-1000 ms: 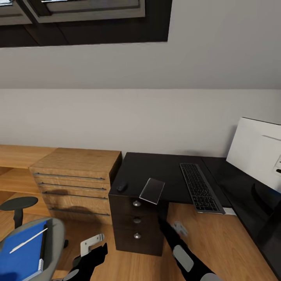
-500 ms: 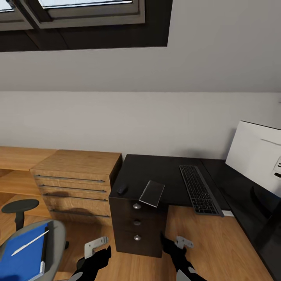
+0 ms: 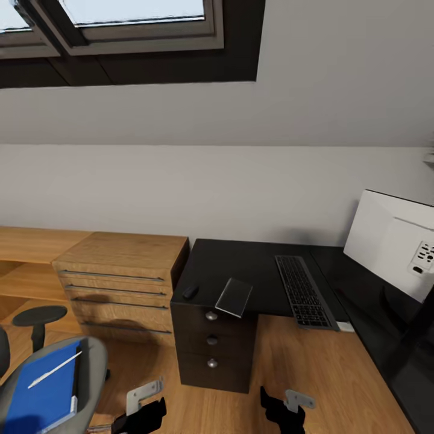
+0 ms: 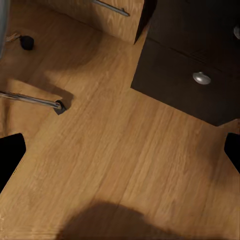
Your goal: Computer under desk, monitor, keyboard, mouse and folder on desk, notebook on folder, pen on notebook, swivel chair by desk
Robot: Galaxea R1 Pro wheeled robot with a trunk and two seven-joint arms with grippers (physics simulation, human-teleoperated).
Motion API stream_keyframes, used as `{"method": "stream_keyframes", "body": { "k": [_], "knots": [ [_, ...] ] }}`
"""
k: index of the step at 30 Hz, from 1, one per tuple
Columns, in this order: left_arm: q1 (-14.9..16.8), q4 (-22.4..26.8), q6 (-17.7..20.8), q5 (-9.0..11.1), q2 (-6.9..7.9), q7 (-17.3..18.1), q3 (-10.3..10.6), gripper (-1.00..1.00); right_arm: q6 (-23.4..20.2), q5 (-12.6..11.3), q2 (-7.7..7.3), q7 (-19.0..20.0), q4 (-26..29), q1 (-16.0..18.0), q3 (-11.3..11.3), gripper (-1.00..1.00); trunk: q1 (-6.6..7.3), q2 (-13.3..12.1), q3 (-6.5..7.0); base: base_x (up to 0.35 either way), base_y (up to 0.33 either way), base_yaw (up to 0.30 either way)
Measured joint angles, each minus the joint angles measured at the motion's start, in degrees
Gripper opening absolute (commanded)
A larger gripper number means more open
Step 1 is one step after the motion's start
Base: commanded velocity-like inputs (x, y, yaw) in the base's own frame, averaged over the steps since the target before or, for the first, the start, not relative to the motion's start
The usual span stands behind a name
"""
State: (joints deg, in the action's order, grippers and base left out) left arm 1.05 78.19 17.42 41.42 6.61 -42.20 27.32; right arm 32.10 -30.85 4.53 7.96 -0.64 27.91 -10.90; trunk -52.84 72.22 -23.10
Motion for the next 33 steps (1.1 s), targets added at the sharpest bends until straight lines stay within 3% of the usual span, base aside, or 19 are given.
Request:
{"method": "stream_keyframes", "body": {
  "k": [4, 5, 14, 15, 28, 33],
  "knots": [
    [-0.01, -3.79, -3.21, 0.1, 0.01, 0.36, 0.0, 1.0, 0.14, 0.75, -0.26, -0.01, -0.26, -1.59, -0.7, 1.0, 0.88, -1.6, 0.73, -0.329, 0.0, 0.0],
    [-0.02, -6.82, -4.67, 0.14, 0.02, 0.47, -0.04, 1.0, 0.17, 1.39, -0.3, 0.0, -0.3, -1.89, -0.79, 1.0, 1.1, -2.01, 0.9, -0.335, 0.0, 0.0],
    [-0.01, -16.15, -6.37, 0.06, -0.05, 0.75, -0.09, 1.0, 0.27, 2.94, -0.68, -0.07, -0.31, -2.19, -0.8, 1.0, 3.07, -5.62, 2.53, -0.334, 0.0, 0.0],
    [-0.01, -19.11, -6.63, -0.23, -1.55, 0.85, 0.02, 1.0, 0.29, 3.49, -0.48, -0.03, -0.29, -2.22, -0.89, 1.0, 3.3, -6.02, 2.7, -0.286, 0.0, 0.0],
    [0.01, -21.2, -6.97, -0.31, -2.53, 0.87, 0.15, 1.0, 0.31, 3.61, -0.38, -0.13, -0.32, -2.22, -0.85, 1.0, 3.78, -6.83, 3.07, -0.06, 0.0, -0.024],
    [-0.01, -22.48, -9.78, -0.28, -2.84, 0.92, 0.21, 1.0, 0.38, 3.61, -0.41, -0.13, -0.32, -2.23, -0.84, 1.0, 3.78, -6.83, 3.07, 0.0, 0.0, -0.208]
  ]
}}
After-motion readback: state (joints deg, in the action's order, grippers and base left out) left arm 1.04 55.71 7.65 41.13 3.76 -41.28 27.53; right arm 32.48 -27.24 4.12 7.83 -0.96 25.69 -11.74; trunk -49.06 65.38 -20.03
